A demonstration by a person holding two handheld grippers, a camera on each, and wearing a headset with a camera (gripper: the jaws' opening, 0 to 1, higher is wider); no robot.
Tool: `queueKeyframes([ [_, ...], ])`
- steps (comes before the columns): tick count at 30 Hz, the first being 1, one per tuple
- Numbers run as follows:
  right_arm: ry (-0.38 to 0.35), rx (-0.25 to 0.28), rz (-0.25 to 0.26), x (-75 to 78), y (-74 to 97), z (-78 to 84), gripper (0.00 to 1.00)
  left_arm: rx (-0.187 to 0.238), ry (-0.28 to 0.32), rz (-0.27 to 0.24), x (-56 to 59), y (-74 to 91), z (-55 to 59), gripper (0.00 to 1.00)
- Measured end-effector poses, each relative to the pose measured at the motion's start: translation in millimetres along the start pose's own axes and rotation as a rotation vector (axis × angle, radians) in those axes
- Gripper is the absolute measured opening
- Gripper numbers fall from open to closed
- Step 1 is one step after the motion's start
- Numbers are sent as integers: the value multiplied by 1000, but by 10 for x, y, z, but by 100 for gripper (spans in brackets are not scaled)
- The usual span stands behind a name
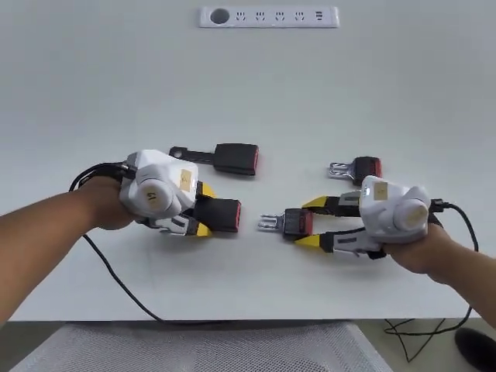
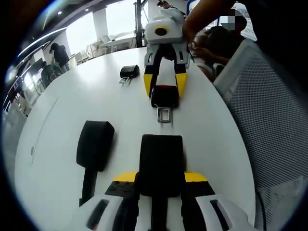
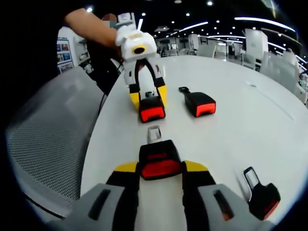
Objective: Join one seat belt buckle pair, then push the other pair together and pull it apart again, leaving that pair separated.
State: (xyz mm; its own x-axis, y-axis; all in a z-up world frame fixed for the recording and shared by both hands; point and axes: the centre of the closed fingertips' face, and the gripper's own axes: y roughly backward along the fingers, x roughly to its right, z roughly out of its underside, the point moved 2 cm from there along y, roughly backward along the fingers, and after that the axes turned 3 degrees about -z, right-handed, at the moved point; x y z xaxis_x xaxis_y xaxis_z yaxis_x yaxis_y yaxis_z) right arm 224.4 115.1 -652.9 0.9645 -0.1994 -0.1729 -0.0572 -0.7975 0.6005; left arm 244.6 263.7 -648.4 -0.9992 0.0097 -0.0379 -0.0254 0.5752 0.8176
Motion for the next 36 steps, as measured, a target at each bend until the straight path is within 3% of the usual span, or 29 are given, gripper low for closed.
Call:
queueKeyframes([
  [15,11,25,0,-22,-354,-245,34,-8,-5,1,39,-17,4,34],
  [36,-28,6,54,-52,-500,-380,33,-31,0,7,39,-32,44,33],
])
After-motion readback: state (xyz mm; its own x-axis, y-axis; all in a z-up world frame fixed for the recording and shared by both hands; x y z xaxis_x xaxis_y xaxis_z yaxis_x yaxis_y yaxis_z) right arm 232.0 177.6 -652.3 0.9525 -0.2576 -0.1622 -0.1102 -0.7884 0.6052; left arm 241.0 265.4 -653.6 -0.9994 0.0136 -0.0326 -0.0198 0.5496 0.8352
